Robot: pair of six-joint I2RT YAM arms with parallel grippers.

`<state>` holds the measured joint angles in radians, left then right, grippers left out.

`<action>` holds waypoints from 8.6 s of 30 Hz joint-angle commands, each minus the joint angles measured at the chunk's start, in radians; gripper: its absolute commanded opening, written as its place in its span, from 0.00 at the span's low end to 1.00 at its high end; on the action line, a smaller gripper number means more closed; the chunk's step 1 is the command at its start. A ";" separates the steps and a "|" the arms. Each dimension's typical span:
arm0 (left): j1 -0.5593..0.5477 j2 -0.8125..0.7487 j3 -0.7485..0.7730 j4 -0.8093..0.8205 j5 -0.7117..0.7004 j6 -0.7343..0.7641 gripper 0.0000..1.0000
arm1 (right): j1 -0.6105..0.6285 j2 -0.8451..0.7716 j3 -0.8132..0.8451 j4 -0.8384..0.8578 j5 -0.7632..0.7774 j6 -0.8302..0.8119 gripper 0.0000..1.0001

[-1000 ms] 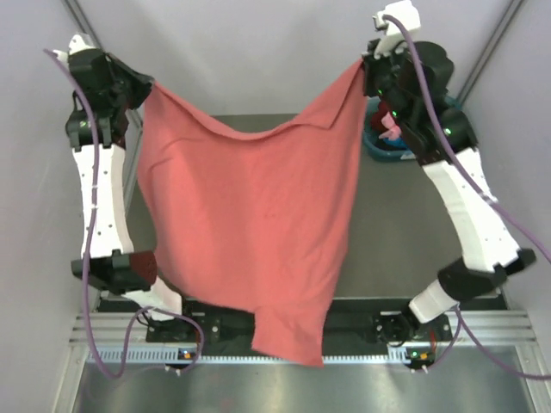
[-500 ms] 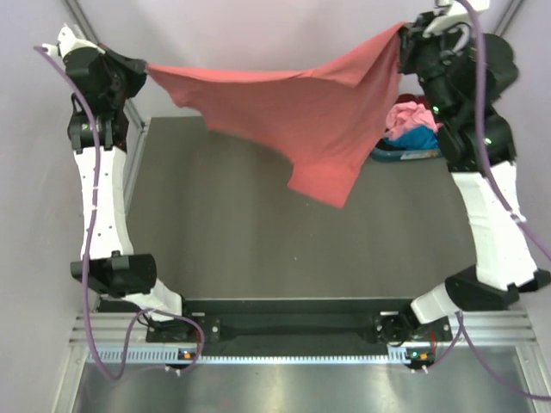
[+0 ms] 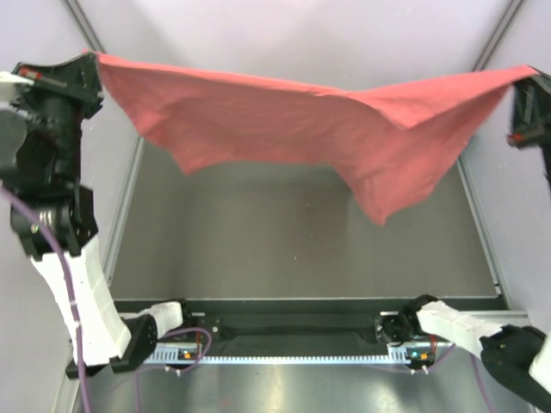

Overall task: Fold and stack the t-shirts
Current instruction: Flatten the tshirt out

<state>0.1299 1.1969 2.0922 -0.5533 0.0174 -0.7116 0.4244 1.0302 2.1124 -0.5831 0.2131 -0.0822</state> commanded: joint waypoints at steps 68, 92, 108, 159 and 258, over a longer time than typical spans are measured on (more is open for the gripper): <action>0.105 -0.285 -1.155 -0.003 -0.135 0.024 0.00 | -0.138 -0.202 -1.063 -0.332 -0.403 0.297 0.00; 0.093 -0.202 -1.000 -0.119 -0.409 -0.072 0.00 | -0.116 0.052 -0.610 -0.408 -0.250 0.309 0.00; 0.066 -0.339 -1.033 -0.308 -0.542 -0.126 0.00 | -0.058 -0.071 -0.768 -0.583 -0.109 0.427 0.00; 0.047 -0.305 -1.232 -0.186 -0.502 -0.017 0.00 | 0.240 0.246 -0.539 -0.891 0.678 0.529 0.00; 0.073 0.915 -0.423 0.817 -0.125 0.293 0.00 | -0.157 1.169 -0.008 0.695 -0.139 -0.097 0.00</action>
<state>0.1680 2.0804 1.6058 0.1379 -0.2100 -0.3695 0.3058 2.1963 2.0232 0.0135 0.1211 -0.2123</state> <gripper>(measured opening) 0.015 0.012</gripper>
